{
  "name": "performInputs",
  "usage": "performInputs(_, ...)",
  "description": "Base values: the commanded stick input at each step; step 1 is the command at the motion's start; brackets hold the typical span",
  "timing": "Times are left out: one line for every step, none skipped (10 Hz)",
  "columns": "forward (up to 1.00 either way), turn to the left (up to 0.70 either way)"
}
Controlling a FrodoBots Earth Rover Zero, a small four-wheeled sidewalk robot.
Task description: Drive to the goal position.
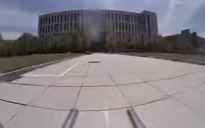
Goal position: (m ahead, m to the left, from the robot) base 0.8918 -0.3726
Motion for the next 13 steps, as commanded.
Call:
performInputs(0.50,0.00)
performInputs(0.50,0.00)
performInputs(0.50,0.00)
performInputs(0.50,0.00)
performInputs(0.50,0.00)
performInputs(0.50,0.00)
performInputs(0.50,0.00)
performInputs(0.50,0.00)
performInputs(0.50,0.00)
performInputs(0.50,0.00)
performInputs(0.50,0.00)
performInputs(0.50,0.00)
performInputs(0.50,0.00)
